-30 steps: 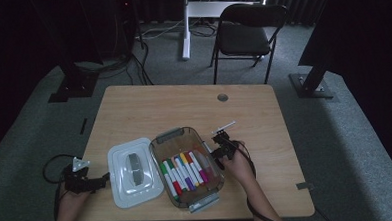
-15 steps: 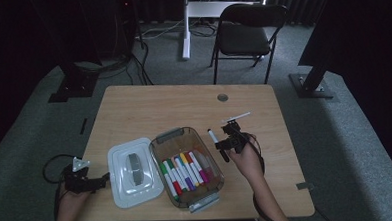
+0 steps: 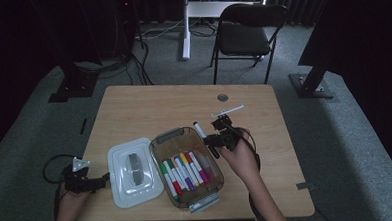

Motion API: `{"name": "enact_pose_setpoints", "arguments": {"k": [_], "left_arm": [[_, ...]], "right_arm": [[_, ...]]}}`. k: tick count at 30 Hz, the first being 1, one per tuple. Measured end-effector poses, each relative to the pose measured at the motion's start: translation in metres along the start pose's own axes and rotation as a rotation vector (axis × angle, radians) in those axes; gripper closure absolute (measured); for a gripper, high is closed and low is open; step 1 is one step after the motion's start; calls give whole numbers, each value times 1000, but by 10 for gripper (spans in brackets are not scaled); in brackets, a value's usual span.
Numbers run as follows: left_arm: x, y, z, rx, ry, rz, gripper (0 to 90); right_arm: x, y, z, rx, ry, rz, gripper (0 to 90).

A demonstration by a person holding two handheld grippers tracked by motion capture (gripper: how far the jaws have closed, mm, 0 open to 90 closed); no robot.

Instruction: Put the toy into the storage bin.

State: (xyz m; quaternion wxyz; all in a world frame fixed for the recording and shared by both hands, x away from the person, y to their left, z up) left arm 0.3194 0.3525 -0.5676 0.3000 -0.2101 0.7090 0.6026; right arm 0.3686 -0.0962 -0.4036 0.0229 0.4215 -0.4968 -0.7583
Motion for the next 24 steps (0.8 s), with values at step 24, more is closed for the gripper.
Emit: {"name": "enact_pose_setpoints", "arguments": {"k": [24], "left_arm": [[0,0,0,0,0,0,12]], "right_arm": [[-5,-58,80,-142,114,124,764]]}}
Point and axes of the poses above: each handheld gripper's, and its own axes: y roughly backward along the jaws, x roughly out of its underside, z roughly to its left, the point moved 3 cm from there along -y, roughly forward along the jaws, and after that the axes turned 9 degrees about y, right-handed, at the moved point
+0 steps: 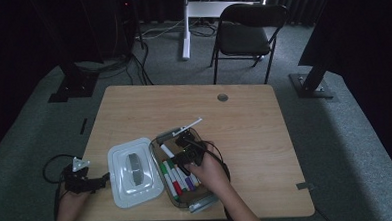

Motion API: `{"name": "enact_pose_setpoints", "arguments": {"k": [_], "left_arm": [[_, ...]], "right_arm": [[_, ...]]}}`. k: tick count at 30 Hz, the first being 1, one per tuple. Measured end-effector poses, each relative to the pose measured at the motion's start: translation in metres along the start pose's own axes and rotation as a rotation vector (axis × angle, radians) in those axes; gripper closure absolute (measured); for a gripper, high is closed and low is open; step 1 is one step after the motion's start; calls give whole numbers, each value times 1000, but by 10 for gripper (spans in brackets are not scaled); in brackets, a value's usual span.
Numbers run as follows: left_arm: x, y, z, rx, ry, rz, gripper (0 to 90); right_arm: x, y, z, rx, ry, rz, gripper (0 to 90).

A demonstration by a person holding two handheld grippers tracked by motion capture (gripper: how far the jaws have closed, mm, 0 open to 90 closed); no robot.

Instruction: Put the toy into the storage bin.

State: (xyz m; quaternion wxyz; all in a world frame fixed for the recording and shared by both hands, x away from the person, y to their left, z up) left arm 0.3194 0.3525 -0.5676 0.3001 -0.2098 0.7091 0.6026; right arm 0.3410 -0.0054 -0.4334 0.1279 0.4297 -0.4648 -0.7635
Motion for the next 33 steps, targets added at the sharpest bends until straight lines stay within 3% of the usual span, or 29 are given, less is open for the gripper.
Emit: {"name": "enact_pose_setpoints", "arguments": {"k": [11,22,26,33], "left_arm": [[0,0,0,0,0,-2,12],[0,0,0,1,-1,-2,12],[0,0,0,1,-2,-3,12],[0,0,0,1,-1,-3,12]], "right_arm": [[4,-28,13,-14,23,90,764],[9,-46,12,-35,25,156,763],[12,-53,15,-71,33,196,761],[13,-60,12,-65,38,235,753]]}}
Point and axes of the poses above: each handheld gripper's, and its own axes: y roughly backward along the jaws, x roughly out of its underside, z roughly to its left, the point moved 3 cm from there along -y, roughly forward along the jaws, and after that the axes turned 9 degrees about y, right-handed, at the moved point
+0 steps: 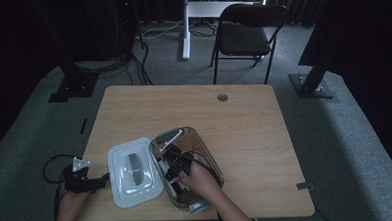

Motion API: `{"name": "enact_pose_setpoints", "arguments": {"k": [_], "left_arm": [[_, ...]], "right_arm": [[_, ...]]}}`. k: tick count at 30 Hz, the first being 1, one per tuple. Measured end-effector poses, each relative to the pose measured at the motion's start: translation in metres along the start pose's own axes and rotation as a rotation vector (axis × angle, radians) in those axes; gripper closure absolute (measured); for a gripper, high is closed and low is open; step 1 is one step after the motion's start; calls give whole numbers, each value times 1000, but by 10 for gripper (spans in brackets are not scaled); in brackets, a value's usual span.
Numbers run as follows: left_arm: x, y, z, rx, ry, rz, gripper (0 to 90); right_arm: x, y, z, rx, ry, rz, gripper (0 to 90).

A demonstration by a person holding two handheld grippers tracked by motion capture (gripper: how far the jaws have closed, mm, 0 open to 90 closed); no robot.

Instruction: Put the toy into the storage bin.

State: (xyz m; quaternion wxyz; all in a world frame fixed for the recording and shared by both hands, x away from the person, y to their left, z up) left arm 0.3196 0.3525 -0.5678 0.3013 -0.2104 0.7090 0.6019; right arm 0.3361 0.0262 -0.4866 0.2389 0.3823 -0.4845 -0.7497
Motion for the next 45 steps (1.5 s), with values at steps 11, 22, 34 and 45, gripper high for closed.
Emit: {"name": "enact_pose_setpoints", "arguments": {"k": [11,22,34,45], "left_arm": [[0,0,0,0,0,0,12],[0,0,0,0,0,1,12],[0,0,0,1,0,1,12],[0,0,0,1,0,2,12]], "right_arm": [[6,28,-11,47,9,-73,714],[23,97,-40,112,-16,-236,652],[55,113,-98,167,-131,-299,592],[73,60,-129,133,-163,-261,558]]}}
Point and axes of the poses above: each handheld gripper's, and its own axes: y roughly backward along the jaws, x roughly out of its underside, z roughly to its left, the point moved 3 cm from there along -y, roughly forward along the jaws, and after that the axes turned 9 degrees about y, right-handed, at the moved point
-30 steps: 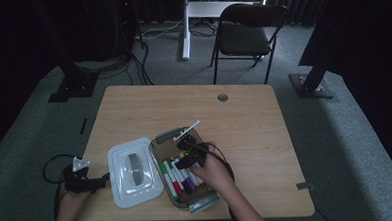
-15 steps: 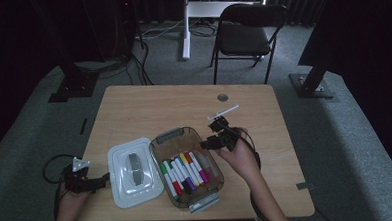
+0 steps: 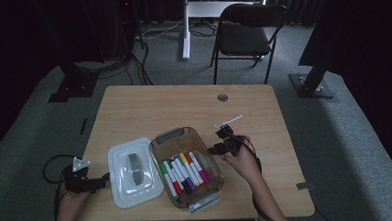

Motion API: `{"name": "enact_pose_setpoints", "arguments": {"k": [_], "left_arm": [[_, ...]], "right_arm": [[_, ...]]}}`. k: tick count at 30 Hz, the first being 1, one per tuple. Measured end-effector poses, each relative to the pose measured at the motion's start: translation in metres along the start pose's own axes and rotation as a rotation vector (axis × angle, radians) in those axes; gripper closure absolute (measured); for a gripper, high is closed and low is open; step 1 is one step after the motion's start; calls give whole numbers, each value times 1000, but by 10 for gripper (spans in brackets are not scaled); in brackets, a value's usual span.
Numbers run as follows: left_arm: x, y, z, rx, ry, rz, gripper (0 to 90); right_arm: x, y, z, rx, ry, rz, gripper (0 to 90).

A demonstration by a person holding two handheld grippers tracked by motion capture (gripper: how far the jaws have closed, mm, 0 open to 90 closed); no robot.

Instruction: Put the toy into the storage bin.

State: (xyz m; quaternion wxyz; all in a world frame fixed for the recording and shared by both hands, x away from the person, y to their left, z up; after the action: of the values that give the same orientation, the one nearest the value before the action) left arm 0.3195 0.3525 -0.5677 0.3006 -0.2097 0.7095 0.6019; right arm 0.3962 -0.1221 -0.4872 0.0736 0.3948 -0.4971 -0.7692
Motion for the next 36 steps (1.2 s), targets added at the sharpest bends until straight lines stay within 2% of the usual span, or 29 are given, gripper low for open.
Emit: {"name": "enact_pose_setpoints", "arguments": {"k": [1,3,7,20,28,36], "left_arm": [[0,0,0,0,0,0,12],[0,0,0,0,0,0,12],[0,0,0,0,0,0,12],[0,0,0,0,0,0,12],[0,0,0,1,-1,0,12],[0,0,0,1,-1,0,12]], "right_arm": [[0,0,0,0,0,0,558],[4,-16,-4,-8,-4,17,555],[5,-29,-5,-15,-10,35,561],[1,-55,-3,-7,5,68,565],[1,-59,-4,29,15,93,571],[5,-46,-20,81,-32,84,610]]}}
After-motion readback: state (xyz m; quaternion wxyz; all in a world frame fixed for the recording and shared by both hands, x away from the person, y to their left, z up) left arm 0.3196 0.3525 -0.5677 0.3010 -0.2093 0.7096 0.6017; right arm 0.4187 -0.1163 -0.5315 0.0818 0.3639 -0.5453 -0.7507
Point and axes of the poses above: each handheld gripper's, and its own axes: y roughly backward along the jaws, x roughly out of its underside, z roughly to its left, the point moved 3 cm from there along -y, roughly forward along the jaws, and after that the axes turned 9 degrees about y, right-handed, at the moved point
